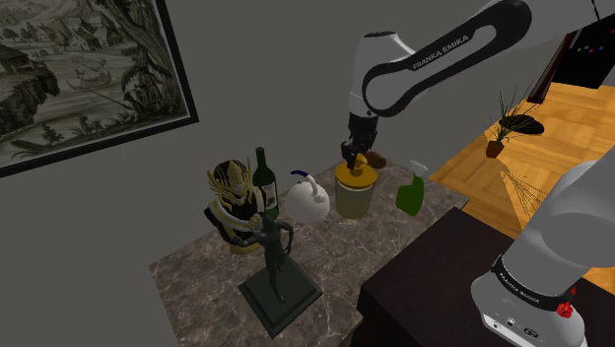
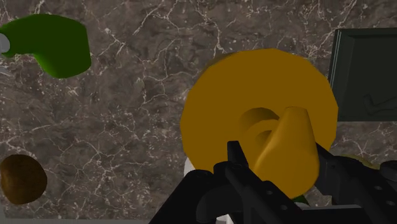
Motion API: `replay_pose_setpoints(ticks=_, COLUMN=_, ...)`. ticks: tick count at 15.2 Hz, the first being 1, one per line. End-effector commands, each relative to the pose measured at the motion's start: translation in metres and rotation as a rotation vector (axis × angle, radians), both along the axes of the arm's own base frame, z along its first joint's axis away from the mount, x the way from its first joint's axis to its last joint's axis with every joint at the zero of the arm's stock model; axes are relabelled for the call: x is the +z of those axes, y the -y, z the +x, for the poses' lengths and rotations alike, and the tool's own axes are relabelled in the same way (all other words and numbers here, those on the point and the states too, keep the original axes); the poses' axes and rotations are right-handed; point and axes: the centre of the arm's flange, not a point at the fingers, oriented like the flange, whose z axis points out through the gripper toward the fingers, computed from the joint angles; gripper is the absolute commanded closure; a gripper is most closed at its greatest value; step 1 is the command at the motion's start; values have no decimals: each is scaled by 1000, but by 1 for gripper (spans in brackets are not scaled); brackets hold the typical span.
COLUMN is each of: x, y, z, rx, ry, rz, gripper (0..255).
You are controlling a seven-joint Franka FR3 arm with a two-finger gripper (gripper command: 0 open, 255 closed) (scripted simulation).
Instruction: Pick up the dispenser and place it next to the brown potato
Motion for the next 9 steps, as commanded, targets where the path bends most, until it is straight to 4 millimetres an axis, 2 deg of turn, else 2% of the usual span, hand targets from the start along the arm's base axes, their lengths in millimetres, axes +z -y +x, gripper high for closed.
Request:
replay_pose_setpoints(ticks=1, x=12, y=0, z=-1, rx=0, ry=0, rz=0, gripper=255)
replay_pose_setpoints(ticks=9, x=55, y=0, z=-1, rx=0, ry=0, rz=0, gripper=255)
